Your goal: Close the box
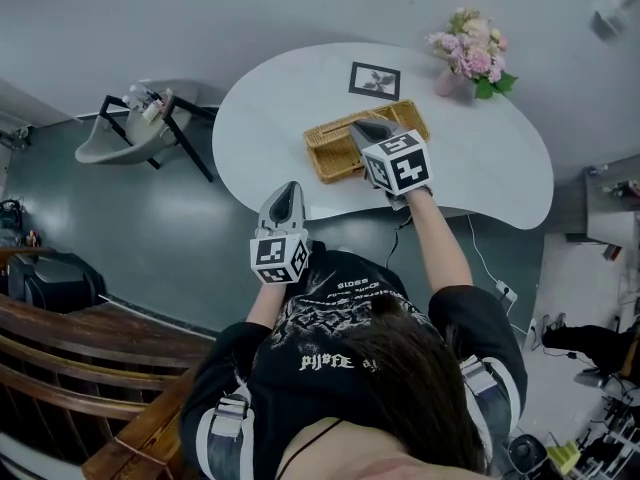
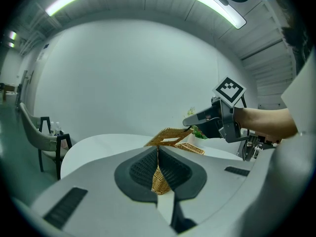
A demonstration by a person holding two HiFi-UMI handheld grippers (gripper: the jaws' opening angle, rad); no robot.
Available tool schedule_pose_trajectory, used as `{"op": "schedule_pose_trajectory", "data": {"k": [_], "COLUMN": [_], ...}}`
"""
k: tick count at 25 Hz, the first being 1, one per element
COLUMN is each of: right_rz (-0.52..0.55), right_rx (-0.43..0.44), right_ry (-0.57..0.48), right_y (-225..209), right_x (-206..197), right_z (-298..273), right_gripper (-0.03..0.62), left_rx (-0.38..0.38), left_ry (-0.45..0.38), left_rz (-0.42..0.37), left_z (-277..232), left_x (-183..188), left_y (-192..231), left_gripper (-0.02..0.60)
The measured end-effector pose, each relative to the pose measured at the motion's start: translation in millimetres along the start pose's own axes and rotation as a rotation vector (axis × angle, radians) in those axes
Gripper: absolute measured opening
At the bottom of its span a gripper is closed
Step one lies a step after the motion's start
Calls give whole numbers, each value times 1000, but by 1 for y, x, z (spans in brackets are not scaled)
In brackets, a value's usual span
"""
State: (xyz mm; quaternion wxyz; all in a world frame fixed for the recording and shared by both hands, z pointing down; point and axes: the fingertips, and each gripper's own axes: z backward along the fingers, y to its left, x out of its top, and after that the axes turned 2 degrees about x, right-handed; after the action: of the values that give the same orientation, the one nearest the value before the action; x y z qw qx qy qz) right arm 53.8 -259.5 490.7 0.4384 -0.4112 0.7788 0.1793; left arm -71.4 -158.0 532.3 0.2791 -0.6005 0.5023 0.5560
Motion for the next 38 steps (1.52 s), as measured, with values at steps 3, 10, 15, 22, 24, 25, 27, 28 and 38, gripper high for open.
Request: {"op": "schedule_pose_trajectory", "data": {"k": [3,10,15,22,24,25,27,28,38], "right_rz": [4,6,4,-9,-11,-13,-17,-20,-42], "right_rx": [5,6,1,-5,-9,-10,-10,-12,-34], "right_ry": [-6,-12,-9,-28,-24,-23,-23,-25,-19], "right_y": [0,2,6,6,6,6,6,5,3], "right_x": [-5,-16,-28,-41,-44,-46,-50,-52,-79], "right_z": [2,5,7,10,9,9,9,9,5], "right_gripper": [40,40,40,40,40,40,40,40,41], "left_rx": [3,17,33,44,46,47,52,56,53], "left_ry": [3,1,-2,-7,-7,-7,-7,-7,9], "left_rz": [0,1,6,16,17,17,8,2,-10], "left_z": [1,10,16,22,23,24,24,25,31], "left_x": [-3,-10,-15,-18,-20,-20,-21,-21,-26], "left_y": [-5,-14,-15,-23,-24,-25,-27,-28,-36], "left_gripper": [26,25,25,25,25,25,26,25,25]}}
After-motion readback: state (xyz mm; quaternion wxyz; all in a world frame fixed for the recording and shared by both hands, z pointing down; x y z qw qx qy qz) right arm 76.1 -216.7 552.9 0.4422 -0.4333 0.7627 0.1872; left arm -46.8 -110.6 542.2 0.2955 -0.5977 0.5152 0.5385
